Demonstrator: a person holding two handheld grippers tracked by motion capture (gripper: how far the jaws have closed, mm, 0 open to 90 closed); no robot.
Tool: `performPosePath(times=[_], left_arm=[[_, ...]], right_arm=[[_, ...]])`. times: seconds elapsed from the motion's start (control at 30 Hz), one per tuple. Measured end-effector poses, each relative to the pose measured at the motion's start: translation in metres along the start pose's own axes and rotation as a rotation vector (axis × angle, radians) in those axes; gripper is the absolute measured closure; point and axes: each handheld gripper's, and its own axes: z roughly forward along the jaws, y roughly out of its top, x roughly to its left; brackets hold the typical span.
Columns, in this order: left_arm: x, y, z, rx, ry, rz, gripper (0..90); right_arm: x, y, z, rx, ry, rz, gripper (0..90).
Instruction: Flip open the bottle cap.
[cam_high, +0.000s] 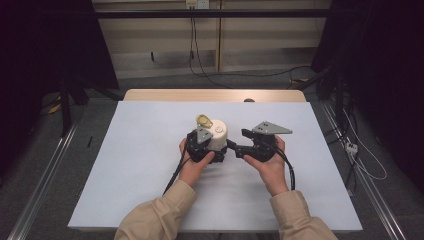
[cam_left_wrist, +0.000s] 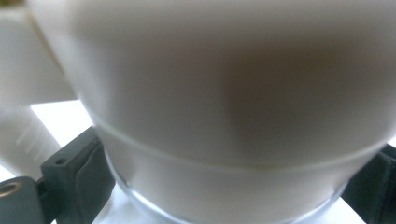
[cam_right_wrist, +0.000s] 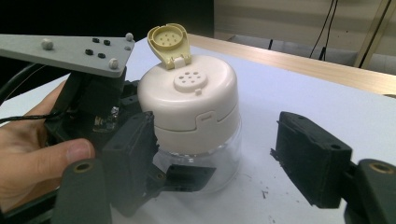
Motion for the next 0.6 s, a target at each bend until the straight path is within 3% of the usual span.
performPosePath(times=[0.6], left_arm=[[0.0, -0.002, -0.001, 0.09, 0.002, -0.005, 4.7]], right_arm=[[0.0, -0.013, -0.013, -0.002, 0.033, 0.001, 23.5]])
